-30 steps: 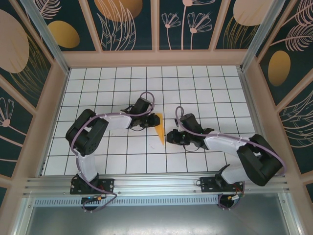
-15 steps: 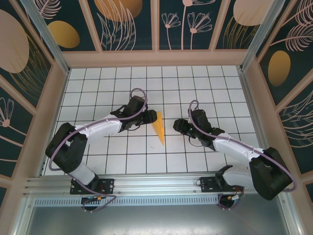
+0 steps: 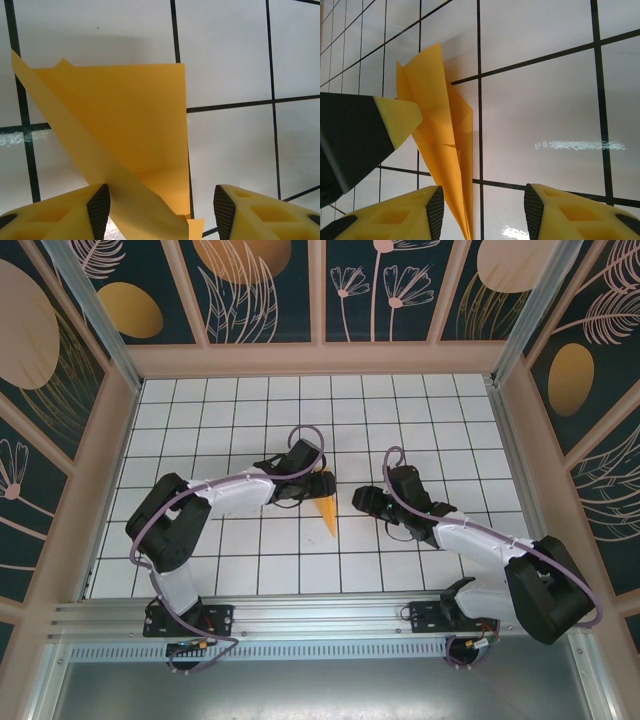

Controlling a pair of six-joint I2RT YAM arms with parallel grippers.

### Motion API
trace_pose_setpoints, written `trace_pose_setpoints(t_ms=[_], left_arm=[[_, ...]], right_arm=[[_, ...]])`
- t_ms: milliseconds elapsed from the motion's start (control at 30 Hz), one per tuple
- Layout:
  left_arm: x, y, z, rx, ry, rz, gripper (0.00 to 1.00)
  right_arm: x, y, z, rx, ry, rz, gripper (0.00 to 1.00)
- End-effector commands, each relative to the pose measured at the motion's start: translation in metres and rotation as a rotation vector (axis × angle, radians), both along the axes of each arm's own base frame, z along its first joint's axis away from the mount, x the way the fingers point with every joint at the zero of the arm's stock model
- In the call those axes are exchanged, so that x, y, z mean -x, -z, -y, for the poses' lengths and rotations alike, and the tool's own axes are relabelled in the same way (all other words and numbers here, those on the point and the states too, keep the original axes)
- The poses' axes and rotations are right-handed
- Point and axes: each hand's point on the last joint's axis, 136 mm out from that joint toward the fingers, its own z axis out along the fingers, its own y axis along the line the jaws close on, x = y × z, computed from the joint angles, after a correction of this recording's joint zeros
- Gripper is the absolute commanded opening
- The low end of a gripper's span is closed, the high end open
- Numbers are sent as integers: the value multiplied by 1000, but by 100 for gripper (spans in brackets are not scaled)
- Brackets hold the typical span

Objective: Fold a paper plane with a square sheet of paper (pick it up from the middle)
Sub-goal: Turn over a paper plane at the center of the table, then move the paper plane to the center of the table.

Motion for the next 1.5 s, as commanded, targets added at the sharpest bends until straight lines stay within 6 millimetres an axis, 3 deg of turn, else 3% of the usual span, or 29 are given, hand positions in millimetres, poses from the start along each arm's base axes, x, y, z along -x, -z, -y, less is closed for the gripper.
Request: trace_pose_setpoints(t_ms=[0, 267, 433, 500, 533, 633, 800, 1100, 1467], left_arm=[[2, 11, -7, -74, -14, -26, 58], [8, 11, -13, -95, 6, -22, 43], [9, -10, -17, -46, 1, 51, 27], [10, -7, -19, -48, 1, 57, 19], [10, -17, -19, -29, 1, 78, 17], [14, -13, -22, -29, 7, 72, 14], [21, -6, -29, -19, -1, 78, 1], [29, 9, -44, -28, -22, 67, 0], [29, 7, -49, -18, -28, 74, 0]], right_arm=[[-1, 1, -1, -10, -12, 14, 49], [-2, -1, -6, -17, -28, 12, 50], [-3, -3, -12, -36, -48, 8, 50], [-3, -3, -16, -49, -61, 3, 50], [-3, -4, -18, -56, -66, 3, 50], [-3, -5, -26, -69, -88, -1, 50], [-1, -7, -45, -90, -155, -1, 50], [-4, -5, -74, -143, -224, -20, 55], [0, 10, -103, -169, -318, -69, 56]])
